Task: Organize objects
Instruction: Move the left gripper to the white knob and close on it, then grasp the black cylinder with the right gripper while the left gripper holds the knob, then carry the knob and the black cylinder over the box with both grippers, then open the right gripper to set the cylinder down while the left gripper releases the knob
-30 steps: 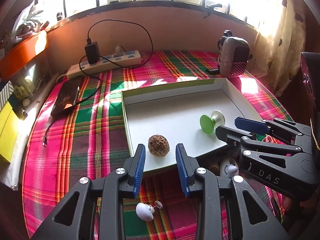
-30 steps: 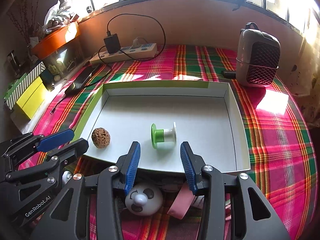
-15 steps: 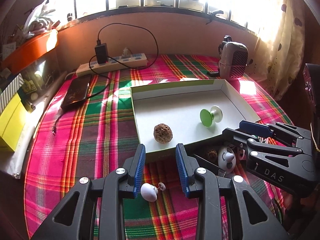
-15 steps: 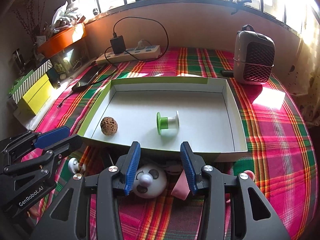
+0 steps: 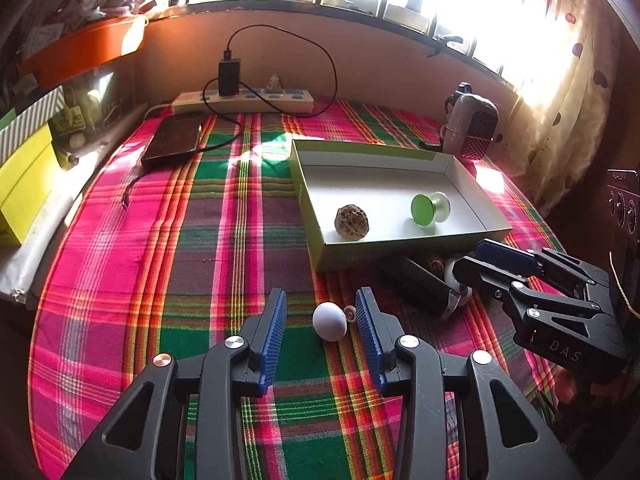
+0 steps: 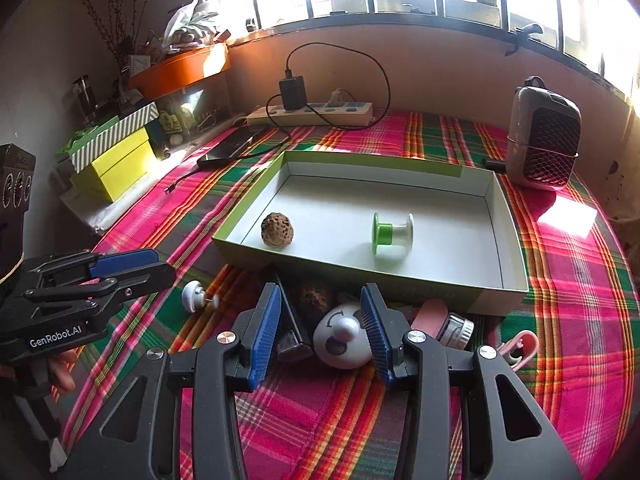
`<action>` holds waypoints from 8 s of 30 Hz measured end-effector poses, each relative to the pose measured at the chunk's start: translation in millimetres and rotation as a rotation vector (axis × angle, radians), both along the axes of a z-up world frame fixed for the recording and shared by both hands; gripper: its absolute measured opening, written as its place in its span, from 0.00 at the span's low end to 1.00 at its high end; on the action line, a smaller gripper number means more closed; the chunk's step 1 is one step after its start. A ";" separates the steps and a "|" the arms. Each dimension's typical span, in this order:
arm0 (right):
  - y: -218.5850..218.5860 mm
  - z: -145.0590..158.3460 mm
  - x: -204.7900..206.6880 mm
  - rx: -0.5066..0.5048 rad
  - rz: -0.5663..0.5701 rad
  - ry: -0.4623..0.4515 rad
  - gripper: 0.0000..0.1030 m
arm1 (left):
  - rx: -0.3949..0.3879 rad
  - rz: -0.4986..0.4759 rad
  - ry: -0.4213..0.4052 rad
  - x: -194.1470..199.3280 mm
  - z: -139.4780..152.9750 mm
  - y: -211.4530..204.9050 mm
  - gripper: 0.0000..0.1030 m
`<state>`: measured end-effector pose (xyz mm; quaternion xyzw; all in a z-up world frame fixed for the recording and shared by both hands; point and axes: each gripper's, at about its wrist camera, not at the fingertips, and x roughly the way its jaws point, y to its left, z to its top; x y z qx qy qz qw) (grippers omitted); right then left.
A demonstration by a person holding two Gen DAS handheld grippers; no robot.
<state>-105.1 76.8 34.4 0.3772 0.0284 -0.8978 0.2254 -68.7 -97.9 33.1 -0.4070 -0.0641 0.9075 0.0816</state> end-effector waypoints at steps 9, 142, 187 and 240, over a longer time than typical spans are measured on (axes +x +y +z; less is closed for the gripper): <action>-18.6 -8.2 10.5 0.024 0.099 -0.003 0.42 | 0.036 -0.027 -0.035 2.5 -13.1 -0.1 0.34; -1.5 -5.6 -135.1 0.049 -0.061 -0.126 0.24 | -0.056 -0.063 -0.059 -159.8 -2.4 42.7 0.19; -6.1 -23.9 -156.2 0.075 -0.066 -0.165 0.24 | -0.110 -0.064 -0.086 -172.6 -21.8 51.4 0.20; 57.2 28.0 -57.5 0.037 -0.211 -0.022 0.38 | -0.047 -0.054 0.031 -67.8 24.6 51.3 0.29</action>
